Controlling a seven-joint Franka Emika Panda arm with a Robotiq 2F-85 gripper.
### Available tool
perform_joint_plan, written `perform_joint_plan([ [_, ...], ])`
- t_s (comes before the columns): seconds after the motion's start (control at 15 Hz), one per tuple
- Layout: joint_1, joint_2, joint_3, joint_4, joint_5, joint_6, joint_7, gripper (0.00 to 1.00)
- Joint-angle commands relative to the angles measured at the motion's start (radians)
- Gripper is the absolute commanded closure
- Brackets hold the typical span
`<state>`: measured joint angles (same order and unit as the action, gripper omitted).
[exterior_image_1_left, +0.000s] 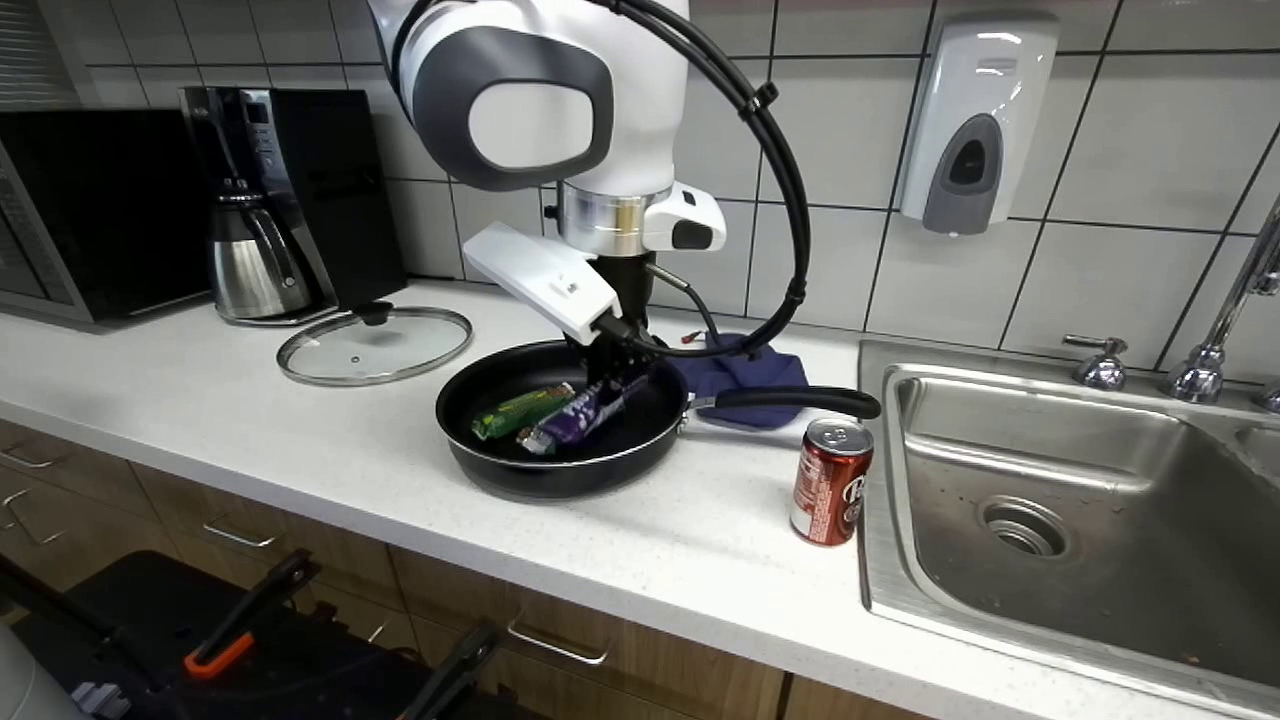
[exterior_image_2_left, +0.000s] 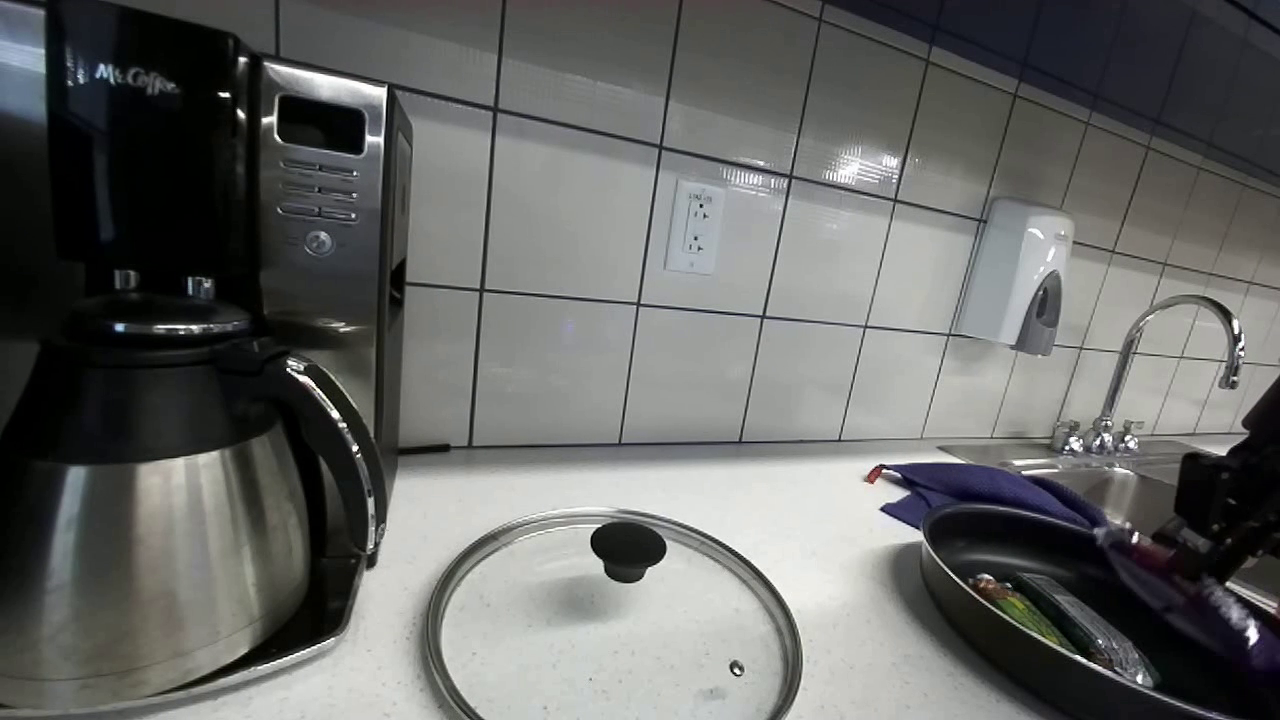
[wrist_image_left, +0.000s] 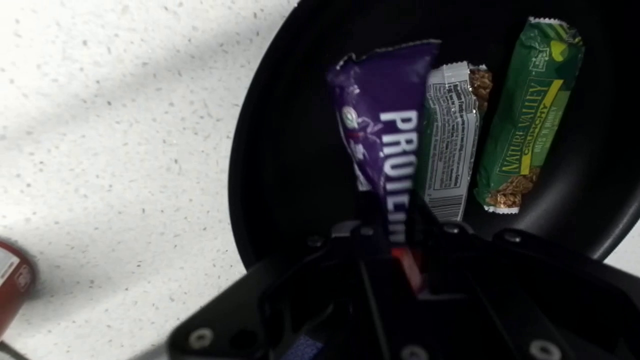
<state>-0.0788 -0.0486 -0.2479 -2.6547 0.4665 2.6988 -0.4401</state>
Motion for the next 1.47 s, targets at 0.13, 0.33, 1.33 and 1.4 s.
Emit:
perform_joint_plan([
  [0.13,-0.002,-0.010,0.000,0.017,-0.017,-0.014,0.009,0.32],
  [0.33,-0.022,-0.036,0.030,0.012,-0.099,-0.016,0.044,0.11],
  [1.33,0.085,-0.031,0.183,0.127,-0.275,-0.024,0.168,0.00],
  [1.4,0.097,-0.023,0.196,0.140,-0.272,-0.023,0.177,0.00],
])
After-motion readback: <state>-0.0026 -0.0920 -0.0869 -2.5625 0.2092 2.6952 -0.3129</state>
